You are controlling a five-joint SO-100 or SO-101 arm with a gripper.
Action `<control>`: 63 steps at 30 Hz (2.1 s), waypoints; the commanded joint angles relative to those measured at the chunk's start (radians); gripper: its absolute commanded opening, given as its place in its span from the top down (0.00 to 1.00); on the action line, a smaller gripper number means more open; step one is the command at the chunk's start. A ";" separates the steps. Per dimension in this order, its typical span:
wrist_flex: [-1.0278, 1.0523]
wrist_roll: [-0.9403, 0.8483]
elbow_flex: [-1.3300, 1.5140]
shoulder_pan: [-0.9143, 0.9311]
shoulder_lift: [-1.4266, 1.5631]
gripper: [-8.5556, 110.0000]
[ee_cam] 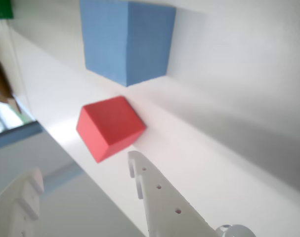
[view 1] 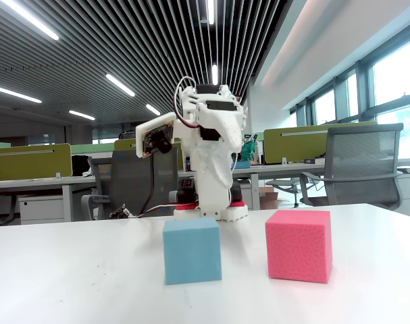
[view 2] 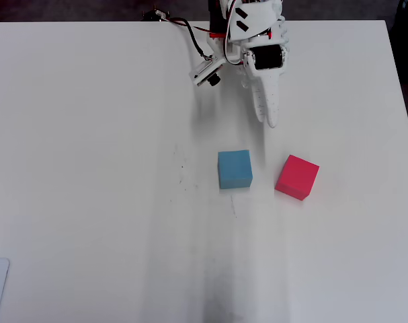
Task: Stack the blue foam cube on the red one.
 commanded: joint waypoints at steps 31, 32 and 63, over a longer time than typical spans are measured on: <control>-0.015 0.002 -0.008 -0.006 0.008 0.73; -0.015 0.002 -0.008 -0.006 0.008 0.73; 0.232 -0.054 -0.923 0.244 -0.904 0.69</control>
